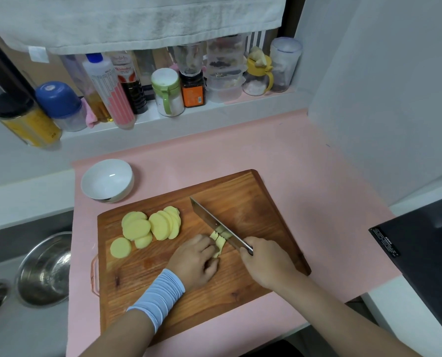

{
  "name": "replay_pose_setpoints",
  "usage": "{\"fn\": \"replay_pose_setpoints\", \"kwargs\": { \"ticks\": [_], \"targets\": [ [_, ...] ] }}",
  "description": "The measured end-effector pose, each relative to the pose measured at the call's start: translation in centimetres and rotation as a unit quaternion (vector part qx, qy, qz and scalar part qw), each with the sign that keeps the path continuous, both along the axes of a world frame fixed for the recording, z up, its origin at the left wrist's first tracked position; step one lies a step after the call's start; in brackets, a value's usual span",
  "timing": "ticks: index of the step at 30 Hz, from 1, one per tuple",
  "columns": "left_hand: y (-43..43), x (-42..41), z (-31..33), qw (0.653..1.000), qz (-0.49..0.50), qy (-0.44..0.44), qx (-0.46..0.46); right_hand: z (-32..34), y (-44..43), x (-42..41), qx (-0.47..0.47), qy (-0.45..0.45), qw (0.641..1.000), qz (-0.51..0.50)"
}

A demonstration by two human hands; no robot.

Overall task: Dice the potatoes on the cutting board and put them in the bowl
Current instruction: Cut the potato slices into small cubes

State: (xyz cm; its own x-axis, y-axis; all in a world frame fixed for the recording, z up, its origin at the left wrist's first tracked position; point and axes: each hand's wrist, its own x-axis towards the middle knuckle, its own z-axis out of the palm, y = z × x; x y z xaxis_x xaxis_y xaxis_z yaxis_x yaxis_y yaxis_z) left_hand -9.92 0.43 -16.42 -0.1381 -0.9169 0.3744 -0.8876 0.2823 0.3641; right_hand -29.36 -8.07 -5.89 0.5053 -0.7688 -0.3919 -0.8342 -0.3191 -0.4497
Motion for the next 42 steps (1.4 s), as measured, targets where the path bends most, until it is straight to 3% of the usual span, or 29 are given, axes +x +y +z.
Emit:
{"fn": "replay_pose_setpoints", "kwargs": {
  "ticks": [13,28,35,42],
  "targets": [
    [-0.4,-1.7,-0.3,0.997,0.066,0.02,-0.019,1.2,2.5,-0.2,-0.126,0.021,0.989,0.068],
    [-0.6,-2.9,-0.4,0.992,0.113,0.048,-0.018,1.0,2.5,-1.7,-0.096,0.047,0.992,0.067],
    [-0.5,-2.9,-0.2,0.988,0.132,0.07,-0.024,-0.3,0.6,-0.5,-0.026,0.028,0.998,0.044],
    [-0.3,-3.1,-0.4,0.988,0.136,0.071,-0.029,-0.9,0.2,0.8,-0.031,0.009,0.998,0.053]
  ]
}}
